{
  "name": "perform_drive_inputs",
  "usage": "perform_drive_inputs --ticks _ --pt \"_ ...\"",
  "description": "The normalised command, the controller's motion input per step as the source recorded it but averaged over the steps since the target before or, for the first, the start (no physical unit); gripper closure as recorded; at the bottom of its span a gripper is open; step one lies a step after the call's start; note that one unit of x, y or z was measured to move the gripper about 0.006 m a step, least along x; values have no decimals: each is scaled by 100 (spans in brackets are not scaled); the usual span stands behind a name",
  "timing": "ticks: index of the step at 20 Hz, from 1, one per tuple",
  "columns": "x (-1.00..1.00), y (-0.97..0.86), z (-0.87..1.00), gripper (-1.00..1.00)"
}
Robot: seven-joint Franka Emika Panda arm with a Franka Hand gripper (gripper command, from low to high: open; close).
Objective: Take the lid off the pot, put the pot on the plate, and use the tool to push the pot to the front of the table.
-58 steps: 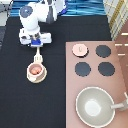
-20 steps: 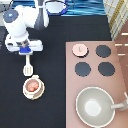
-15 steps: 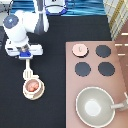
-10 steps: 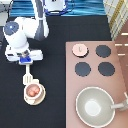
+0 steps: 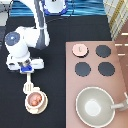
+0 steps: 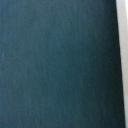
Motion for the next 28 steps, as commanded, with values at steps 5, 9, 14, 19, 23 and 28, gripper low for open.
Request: perform_drive_inputs --ticks 5,9,14,19,23,28 --pt "7 45 53 100" --pt "-57 31 52 100" --pt "-59 25 45 100" --pt "-61 25 37 100" --pt "-11 58 -3 100" --pt "48 32 -21 100"
